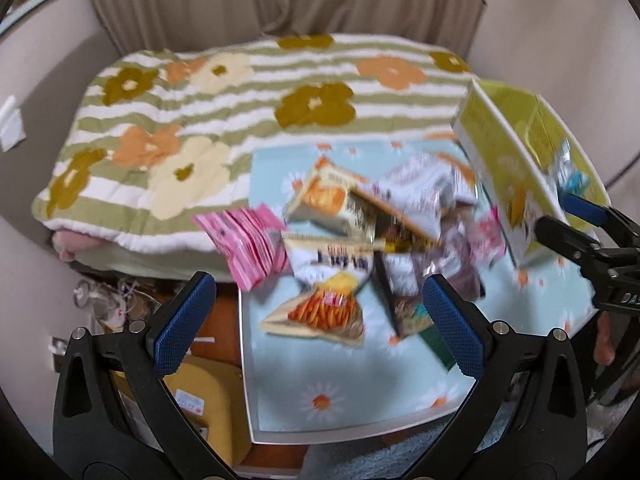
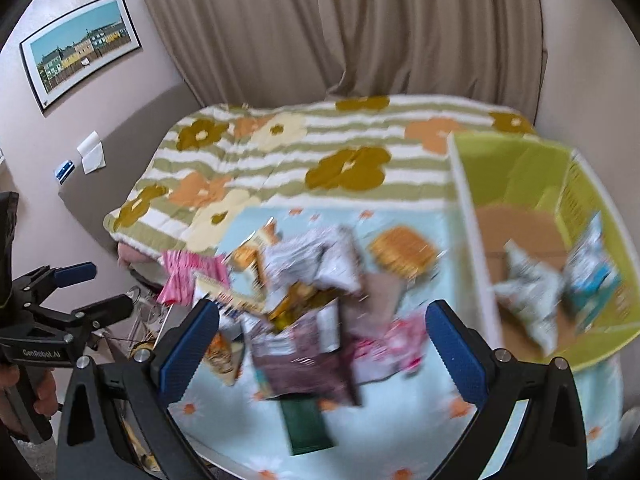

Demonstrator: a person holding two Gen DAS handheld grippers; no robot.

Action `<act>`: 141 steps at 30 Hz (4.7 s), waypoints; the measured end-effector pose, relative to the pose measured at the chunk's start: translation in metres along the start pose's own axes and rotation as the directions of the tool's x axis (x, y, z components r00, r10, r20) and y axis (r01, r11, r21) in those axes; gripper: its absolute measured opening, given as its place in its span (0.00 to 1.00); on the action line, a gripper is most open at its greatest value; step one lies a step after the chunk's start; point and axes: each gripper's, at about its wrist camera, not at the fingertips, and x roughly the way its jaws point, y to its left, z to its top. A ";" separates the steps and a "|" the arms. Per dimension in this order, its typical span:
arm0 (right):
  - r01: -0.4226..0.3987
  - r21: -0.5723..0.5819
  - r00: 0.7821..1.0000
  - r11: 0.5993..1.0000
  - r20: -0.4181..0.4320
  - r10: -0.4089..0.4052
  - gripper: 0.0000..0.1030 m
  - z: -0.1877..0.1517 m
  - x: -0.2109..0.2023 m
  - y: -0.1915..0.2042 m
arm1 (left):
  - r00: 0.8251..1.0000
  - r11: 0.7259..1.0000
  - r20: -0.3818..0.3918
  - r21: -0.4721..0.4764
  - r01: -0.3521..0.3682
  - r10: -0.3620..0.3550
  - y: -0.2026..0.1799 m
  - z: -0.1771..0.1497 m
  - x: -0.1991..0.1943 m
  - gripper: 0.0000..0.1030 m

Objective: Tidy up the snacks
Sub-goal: 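Grasp the Oishi cheese sticks bag with the left gripper while the right grasps the brown Oishi bag, then lift both bags over the cardboard box and open both grippers to release them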

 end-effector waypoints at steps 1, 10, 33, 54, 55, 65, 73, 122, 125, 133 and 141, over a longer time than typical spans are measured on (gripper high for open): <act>0.004 -0.001 1.000 1.000 -0.014 -0.004 1.00 -0.005 0.006 0.004 | 1.000 1.000 -0.017 0.009 0.018 -0.018 0.003 -0.003 0.006 1.00; 0.020 -0.005 0.992 1.000 -0.124 -0.020 1.00 -0.034 0.060 0.016 | 0.992 0.995 -0.106 0.066 0.072 -0.065 -0.005 -0.025 0.072 0.99; -0.068 -0.061 0.976 0.996 -0.213 0.053 1.00 -0.044 0.114 0.006 | 0.986 0.992 -0.163 0.123 -0.020 0.040 -0.029 -0.039 0.154 0.55; -0.113 -0.037 0.966 0.993 -0.238 0.101 0.96 -0.044 0.135 0.007 | 0.986 0.996 -0.161 0.074 -0.042 0.053 -0.017 -0.048 0.144 0.42; -0.113 -0.038 0.967 0.993 -0.236 0.101 0.94 -0.045 0.134 0.007 | 0.985 0.996 -0.162 0.073 -0.041 0.052 -0.017 -0.047 0.144 0.42; -0.105 -0.046 0.975 0.993 -0.202 0.093 0.71 -0.052 0.121 0.007 | 0.986 0.996 -0.163 0.083 -0.034 0.047 -0.013 -0.046 0.144 0.42; -0.079 -0.012 0.981 0.997 -0.180 0.075 0.71 -0.058 0.095 0.004 | 0.991 0.993 -0.132 0.112 -0.023 0.038 -0.015 -0.048 0.120 0.42; 0.108 0.166 0.992 0.980 0.049 -0.118 0.71 0.092 -0.068 -0.311 | 0.984 0.967 0.014 0.191 0.171 -0.177 -0.342 0.200 0.121 0.42; 0.112 0.183 0.992 0.977 0.032 -0.120 0.71 0.095 -0.059 -0.317 | 0.986 0.964 -0.021 0.211 0.163 -0.163 -0.346 0.210 0.143 0.42; 0.128 0.227 0.991 0.965 0.000 -0.131 0.71 0.099 -0.045 -0.328 | 0.993 0.958 -0.031 0.261 0.120 -0.116 -0.350 0.214 0.167 1.00; 0.132 0.235 0.991 0.963 -0.028 -0.130 0.71 0.097 -0.034 -0.328 | 0.987 0.967 -0.072 0.203 0.156 -0.144 -0.327 0.197 0.163 1.00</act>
